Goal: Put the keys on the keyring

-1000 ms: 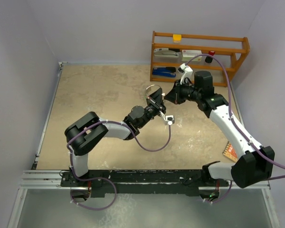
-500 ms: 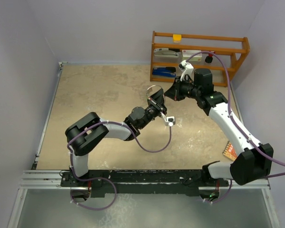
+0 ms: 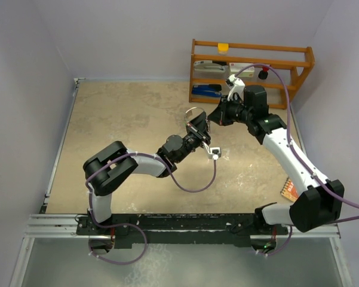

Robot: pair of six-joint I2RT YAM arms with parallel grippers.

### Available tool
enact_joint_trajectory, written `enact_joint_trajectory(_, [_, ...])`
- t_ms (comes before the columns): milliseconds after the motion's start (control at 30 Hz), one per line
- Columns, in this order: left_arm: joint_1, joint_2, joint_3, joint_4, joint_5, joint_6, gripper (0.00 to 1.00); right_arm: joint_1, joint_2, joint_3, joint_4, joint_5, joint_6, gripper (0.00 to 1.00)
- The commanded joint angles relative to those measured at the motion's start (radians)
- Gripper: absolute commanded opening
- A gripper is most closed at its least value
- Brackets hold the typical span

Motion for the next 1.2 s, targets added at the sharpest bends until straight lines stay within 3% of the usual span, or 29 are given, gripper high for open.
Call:
enact_joint_trajectory(0, [-0.009, 0.004, 0.015, 0.072, -0.001, 0.042, 0.00, 0.005, 0.000, 0.061, -0.008, 0.053, 0.019, 0.00])
enact_joint_trajectory(667, [-0.011, 0.019, 0.034, 0.083, -0.030, 0.070, 0.00, 0.005, -0.015, 0.069, -0.121, 0.162, 0.029, 0.00])
enact_joint_trajectory(1167, [-0.011, 0.015, 0.047, 0.102, -0.046, 0.046, 0.00, 0.005, -0.034, 0.047, -0.141, 0.147, 0.039, 0.02])
